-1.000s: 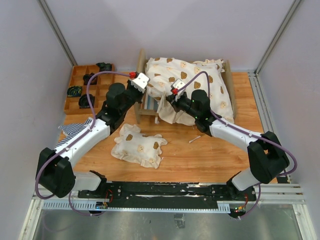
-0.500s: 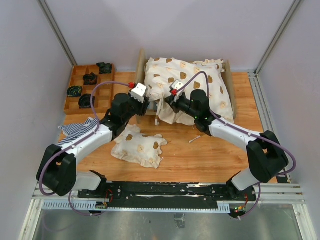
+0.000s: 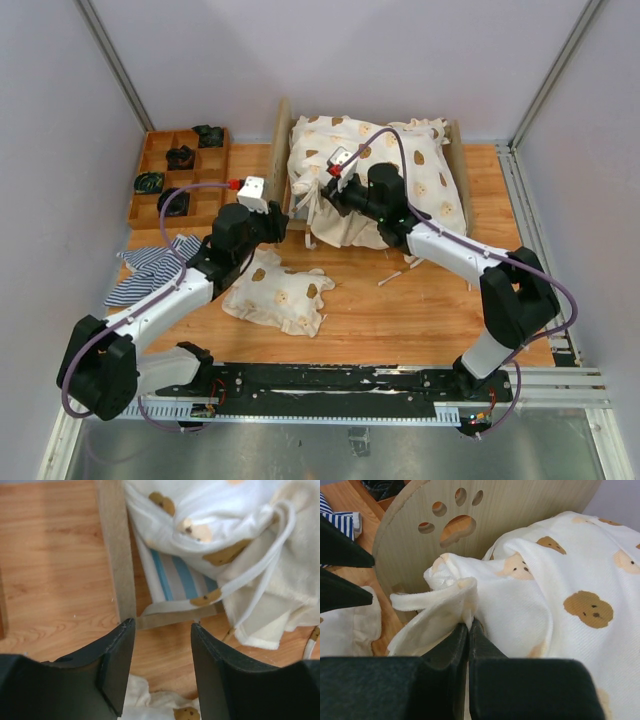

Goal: Set up the pet bed

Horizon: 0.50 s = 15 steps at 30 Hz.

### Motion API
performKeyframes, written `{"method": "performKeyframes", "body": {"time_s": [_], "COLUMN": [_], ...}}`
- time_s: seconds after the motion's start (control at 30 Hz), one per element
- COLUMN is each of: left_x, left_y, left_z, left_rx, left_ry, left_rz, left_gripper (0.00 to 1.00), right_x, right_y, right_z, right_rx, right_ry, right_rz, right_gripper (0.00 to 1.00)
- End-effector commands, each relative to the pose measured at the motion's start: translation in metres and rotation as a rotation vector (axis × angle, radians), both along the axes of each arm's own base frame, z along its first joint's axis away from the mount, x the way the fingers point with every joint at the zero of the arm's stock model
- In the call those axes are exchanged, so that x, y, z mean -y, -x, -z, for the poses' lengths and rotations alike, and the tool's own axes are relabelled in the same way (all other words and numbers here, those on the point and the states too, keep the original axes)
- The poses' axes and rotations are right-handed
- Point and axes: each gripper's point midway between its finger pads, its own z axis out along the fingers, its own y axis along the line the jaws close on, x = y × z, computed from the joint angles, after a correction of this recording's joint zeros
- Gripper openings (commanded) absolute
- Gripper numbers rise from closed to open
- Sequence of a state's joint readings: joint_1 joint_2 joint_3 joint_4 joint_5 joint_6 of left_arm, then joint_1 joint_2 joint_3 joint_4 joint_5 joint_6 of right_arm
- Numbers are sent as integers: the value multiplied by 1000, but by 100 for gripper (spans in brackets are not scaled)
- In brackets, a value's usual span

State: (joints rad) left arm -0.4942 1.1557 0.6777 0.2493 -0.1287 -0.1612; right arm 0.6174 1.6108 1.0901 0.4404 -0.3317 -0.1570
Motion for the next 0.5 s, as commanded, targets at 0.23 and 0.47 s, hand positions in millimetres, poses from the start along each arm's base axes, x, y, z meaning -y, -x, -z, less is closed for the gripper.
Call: {"method": "performKeyframes", "body": {"time_s": [0.23, 0.47], "left_x": [-28, -42], "left_y": [-12, -36], "left_z": [15, 14], "left_rx": [-51, -1], "left_ry": [97, 95], "left_rz": [-186, -192], "left_gripper": [36, 20], "right_x": [-12, -15], "right_y": [-21, -22], "right_z": [-4, -9], "right_rx": [23, 32], "right_ry": [85, 78], "right_rz": [38, 34], "right_gripper": [0, 0]}}
